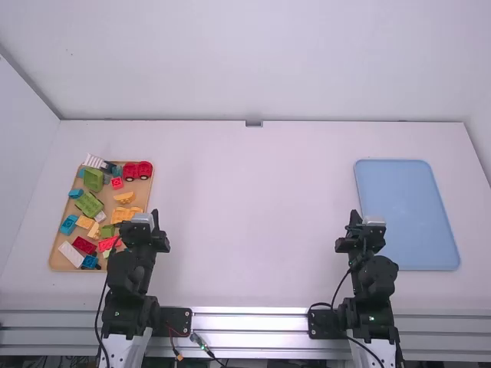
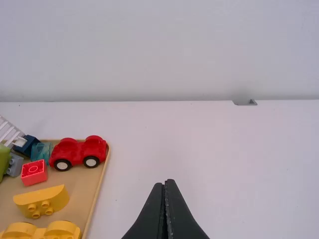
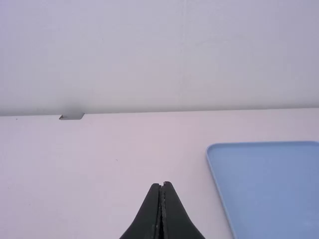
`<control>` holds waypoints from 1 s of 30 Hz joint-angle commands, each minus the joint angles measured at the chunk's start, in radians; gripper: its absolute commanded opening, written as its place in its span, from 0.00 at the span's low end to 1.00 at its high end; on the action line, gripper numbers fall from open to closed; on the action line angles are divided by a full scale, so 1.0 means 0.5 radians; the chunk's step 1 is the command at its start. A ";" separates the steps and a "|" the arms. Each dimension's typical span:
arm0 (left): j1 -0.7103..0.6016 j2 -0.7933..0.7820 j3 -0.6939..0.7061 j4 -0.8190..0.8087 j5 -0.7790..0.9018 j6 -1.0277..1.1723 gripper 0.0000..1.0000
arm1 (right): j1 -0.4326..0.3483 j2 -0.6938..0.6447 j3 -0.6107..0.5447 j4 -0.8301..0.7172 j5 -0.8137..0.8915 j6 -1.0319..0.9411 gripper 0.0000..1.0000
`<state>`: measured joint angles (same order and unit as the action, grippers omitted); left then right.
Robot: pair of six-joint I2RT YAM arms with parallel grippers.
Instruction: Assemble lego blocks to make yellow taxi
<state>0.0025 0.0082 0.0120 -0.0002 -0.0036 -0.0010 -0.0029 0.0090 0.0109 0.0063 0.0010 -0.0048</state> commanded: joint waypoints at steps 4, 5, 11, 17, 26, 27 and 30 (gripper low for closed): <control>0.000 0.006 0.004 0.003 -0.001 0.000 0.01 | 0.000 0.006 0.004 0.002 0.001 -0.004 0.01; 0.000 0.011 0.007 0.004 -0.001 -0.001 0.01 | 0.000 0.011 0.008 0.003 0.002 -0.005 0.01; -0.004 0.119 0.086 -0.001 -0.010 -0.021 0.05 | 0.005 0.111 0.089 0.000 0.007 -0.013 0.05; -0.010 0.339 0.274 -0.071 -0.021 -0.049 0.12 | 0.024 0.309 0.260 -0.034 0.039 -0.025 0.12; -0.025 0.818 0.700 -0.233 -0.048 -0.167 0.25 | 0.090 0.758 0.609 -0.017 0.078 -0.069 0.25; -0.028 0.890 0.759 -0.253 -0.051 -0.183 0.27 | 0.101 0.833 0.660 0.001 0.085 -0.088 0.27; -0.032 1.045 0.881 -0.297 -0.058 -0.217 0.31 | 0.126 0.996 0.774 0.027 0.100 -0.097 0.32</control>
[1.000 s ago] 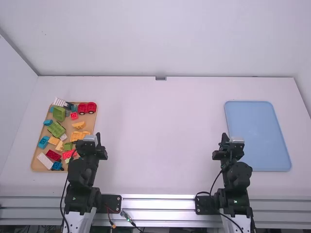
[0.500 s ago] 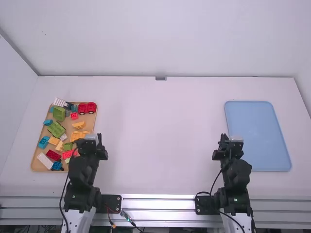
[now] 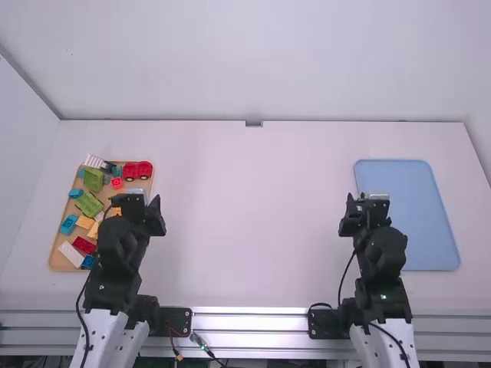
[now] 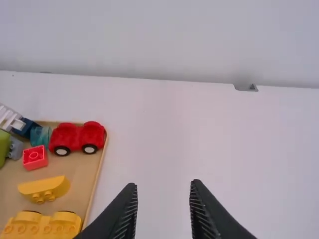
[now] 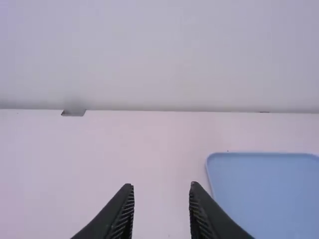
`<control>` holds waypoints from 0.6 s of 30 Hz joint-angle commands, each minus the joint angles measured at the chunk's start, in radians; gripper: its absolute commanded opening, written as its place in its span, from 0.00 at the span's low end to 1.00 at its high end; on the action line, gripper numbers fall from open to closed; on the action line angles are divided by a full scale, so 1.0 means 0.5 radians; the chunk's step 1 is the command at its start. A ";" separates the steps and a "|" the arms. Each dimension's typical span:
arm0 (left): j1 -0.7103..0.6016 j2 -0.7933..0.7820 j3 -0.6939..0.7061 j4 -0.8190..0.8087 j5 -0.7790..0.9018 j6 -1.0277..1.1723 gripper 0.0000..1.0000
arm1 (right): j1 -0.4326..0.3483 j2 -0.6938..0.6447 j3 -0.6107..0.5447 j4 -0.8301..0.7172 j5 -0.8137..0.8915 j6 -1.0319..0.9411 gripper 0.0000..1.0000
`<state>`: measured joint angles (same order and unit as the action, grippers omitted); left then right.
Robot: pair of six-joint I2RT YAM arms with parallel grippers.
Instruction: Assemble lego blocks to make yellow taxi
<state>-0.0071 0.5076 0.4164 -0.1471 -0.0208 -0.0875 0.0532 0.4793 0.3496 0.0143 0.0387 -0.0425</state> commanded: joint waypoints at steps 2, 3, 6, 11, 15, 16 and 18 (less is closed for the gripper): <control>-0.018 0.208 0.202 -0.051 -0.032 -0.077 0.36 | 0.040 0.224 0.217 0.020 0.040 -0.037 0.36; -0.020 0.256 0.240 -0.068 -0.035 -0.087 0.38 | 0.047 0.273 0.252 0.021 0.044 -0.043 0.38; -0.028 0.487 0.432 -0.146 -0.048 -0.135 0.44 | 0.079 0.511 0.423 0.026 0.066 -0.064 0.45; -0.038 0.793 0.687 -0.224 -0.069 -0.199 0.53 | 0.116 0.814 0.649 0.022 0.095 -0.091 0.54; -0.031 1.093 0.938 -0.339 -0.087 -0.305 0.62 | 0.147 1.107 0.870 0.014 0.123 -0.115 0.63; -0.031 1.127 0.966 -0.357 -0.088 -0.320 0.63 | 0.152 1.140 0.895 0.013 0.126 -0.118 0.63; -0.018 1.262 1.074 -0.429 -0.095 -0.379 0.67 | 0.168 1.266 0.991 0.011 0.139 -0.130 0.67</control>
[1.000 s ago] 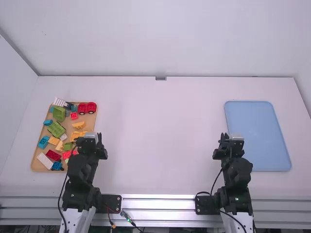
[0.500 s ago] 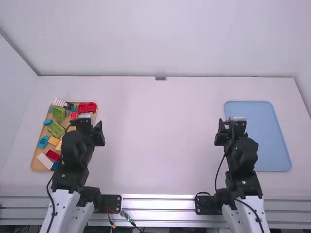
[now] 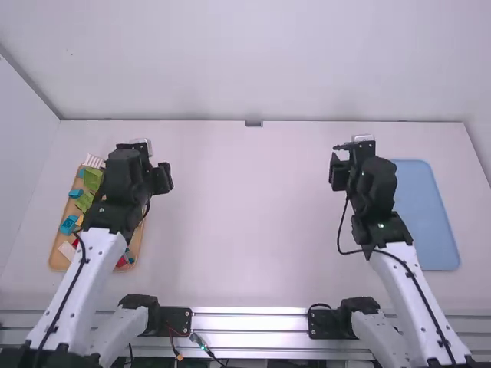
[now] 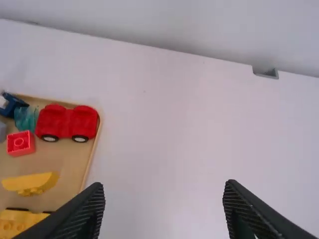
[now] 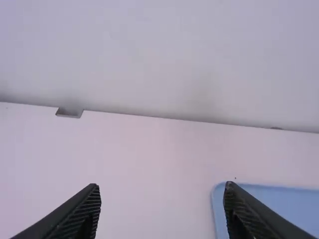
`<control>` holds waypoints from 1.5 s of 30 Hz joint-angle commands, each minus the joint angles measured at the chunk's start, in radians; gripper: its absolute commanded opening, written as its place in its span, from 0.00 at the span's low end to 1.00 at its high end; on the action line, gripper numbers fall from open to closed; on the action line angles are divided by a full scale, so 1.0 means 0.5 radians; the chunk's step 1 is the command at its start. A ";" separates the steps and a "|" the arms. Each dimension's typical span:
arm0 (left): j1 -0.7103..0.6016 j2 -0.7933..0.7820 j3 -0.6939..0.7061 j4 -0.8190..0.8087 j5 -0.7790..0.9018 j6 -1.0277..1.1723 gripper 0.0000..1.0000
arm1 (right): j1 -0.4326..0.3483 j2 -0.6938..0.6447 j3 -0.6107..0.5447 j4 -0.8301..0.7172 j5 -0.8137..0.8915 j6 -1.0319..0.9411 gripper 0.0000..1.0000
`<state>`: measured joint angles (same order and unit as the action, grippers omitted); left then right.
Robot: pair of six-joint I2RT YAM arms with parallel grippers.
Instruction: Assemble lego blocks to make yellow taxi
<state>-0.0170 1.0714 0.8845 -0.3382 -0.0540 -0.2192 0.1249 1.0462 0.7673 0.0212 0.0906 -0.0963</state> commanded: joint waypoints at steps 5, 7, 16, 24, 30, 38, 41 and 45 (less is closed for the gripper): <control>0.087 0.484 0.390 -0.213 -0.111 -0.356 0.76 | 0.062 0.428 0.379 0.000 0.064 -0.049 0.76; 0.130 0.603 0.468 -0.303 -0.175 -0.502 0.79 | 0.074 0.522 0.450 0.001 0.072 -0.058 0.79; 0.347 1.119 0.810 -0.735 -0.198 -1.349 0.91 | 0.124 0.918 0.750 -0.004 0.110 -0.093 0.91; 0.395 1.346 0.981 -1.122 -0.343 -1.784 0.98 | 0.150 1.121 0.903 -0.004 0.124 -0.112 0.97; 0.483 1.420 0.961 -1.164 -0.168 -1.837 0.99 | 0.156 1.167 0.938 0.005 0.128 -0.116 0.99; 0.713 1.496 0.823 -1.138 -0.076 -1.917 0.99 | 0.156 1.167 0.938 0.046 0.127 -0.115 0.99; 0.764 1.514 0.765 -1.132 -0.058 -1.927 0.99 | 0.172 1.167 0.939 0.065 0.128 -0.116 0.99; 0.783 1.534 0.674 -1.059 -0.066 -1.926 0.99 | 0.213 1.167 0.939 0.078 0.133 -0.117 0.99</control>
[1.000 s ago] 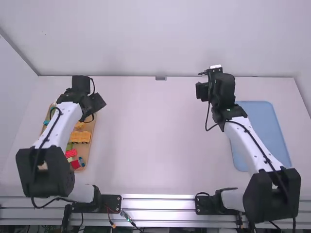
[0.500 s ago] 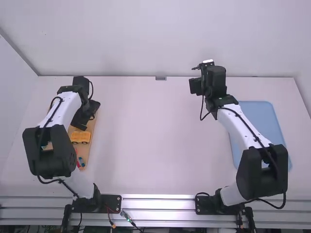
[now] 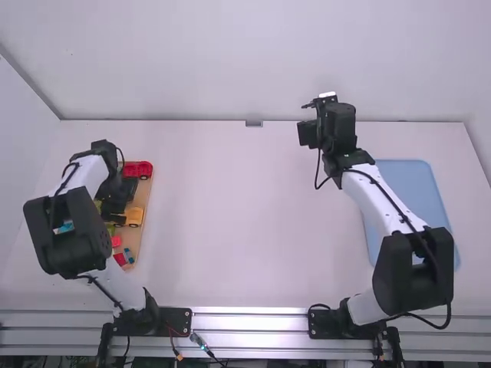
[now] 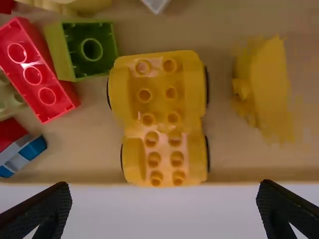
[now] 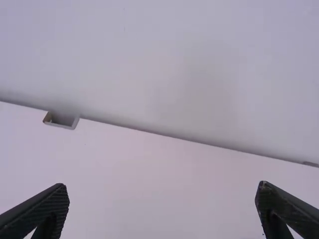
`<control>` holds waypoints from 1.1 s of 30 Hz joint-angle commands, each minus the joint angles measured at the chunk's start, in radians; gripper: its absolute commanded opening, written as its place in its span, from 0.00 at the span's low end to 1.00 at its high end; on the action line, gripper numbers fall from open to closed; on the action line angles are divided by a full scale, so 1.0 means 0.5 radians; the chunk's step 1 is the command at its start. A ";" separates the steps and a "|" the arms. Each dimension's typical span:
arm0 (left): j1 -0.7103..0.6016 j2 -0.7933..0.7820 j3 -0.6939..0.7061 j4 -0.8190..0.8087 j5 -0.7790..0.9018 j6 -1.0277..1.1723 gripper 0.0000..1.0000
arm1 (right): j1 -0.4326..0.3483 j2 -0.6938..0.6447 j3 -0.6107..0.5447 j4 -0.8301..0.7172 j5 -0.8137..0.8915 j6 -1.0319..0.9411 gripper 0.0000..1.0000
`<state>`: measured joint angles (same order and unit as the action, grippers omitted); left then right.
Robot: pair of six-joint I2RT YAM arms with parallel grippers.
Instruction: Assemble lego blocks to make yellow taxi
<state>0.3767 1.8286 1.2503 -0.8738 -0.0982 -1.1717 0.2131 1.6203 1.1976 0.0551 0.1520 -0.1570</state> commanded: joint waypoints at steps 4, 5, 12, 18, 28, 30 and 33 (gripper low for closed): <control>-0.013 0.020 -0.143 0.130 0.022 -0.020 0.99 | 0.073 0.019 0.078 0.022 0.011 0.002 0.99; -0.013 0.021 -0.172 0.169 0.022 -0.020 0.99 | 0.083 0.019 0.078 0.024 0.012 -0.005 0.99; 0.006 0.023 -0.290 0.321 0.018 0.007 0.99 | 0.098 0.019 0.078 0.024 0.012 -0.011 0.99; -0.005 0.108 -0.208 0.290 0.008 0.052 0.99 | 0.098 0.019 0.078 0.024 0.011 -0.010 0.99; -0.005 0.288 -0.083 0.206 0.024 0.070 0.97 | 0.096 0.019 0.078 0.023 0.011 -0.009 0.99; -0.005 0.288 -0.099 0.237 0.024 0.071 0.89 | 0.095 0.019 0.078 0.025 0.010 -0.011 0.99; -0.005 0.289 -0.141 0.291 0.026 0.070 0.80 | 0.102 0.019 0.078 0.025 0.011 -0.009 0.99</control>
<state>0.3759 1.9553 1.2011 -0.7242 -0.0860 -1.1362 0.2626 1.6203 1.1976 0.0643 0.1524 -0.1638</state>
